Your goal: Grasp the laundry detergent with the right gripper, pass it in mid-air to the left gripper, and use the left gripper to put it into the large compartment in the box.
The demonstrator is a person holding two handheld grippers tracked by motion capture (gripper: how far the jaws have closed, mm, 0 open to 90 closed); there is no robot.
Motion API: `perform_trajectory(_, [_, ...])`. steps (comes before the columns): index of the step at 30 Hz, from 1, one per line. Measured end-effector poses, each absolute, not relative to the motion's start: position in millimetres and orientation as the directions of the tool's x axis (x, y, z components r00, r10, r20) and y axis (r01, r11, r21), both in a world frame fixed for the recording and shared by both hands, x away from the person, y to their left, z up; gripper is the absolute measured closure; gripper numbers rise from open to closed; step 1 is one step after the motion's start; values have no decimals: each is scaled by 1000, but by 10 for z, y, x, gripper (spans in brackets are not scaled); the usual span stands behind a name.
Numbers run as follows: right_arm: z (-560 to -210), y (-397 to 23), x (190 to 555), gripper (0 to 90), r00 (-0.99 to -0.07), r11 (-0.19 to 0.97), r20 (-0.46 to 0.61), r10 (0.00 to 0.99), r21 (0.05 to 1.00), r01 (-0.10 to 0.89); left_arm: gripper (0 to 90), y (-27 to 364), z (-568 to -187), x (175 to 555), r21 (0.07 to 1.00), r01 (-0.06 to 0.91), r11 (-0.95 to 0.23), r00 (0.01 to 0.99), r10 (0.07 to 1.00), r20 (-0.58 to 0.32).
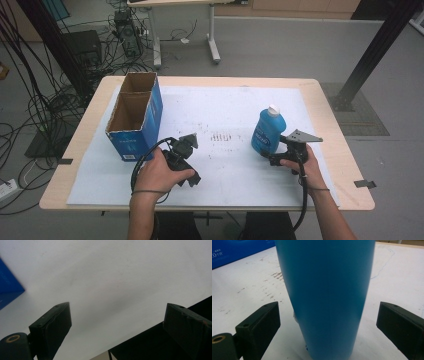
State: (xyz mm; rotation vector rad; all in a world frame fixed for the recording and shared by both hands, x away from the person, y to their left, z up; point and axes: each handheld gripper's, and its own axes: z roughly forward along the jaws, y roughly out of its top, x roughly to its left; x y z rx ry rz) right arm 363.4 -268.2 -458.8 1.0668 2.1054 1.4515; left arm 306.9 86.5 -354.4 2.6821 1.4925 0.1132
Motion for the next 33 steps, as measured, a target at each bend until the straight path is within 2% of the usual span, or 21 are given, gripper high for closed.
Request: perform_trajectory(33, [-4623, -2621, 3705, 48, -637, 159, 121, 761, 918, 364, 84, 890, -3527, 3067, 100, 846, -524, 524, 851, 34])
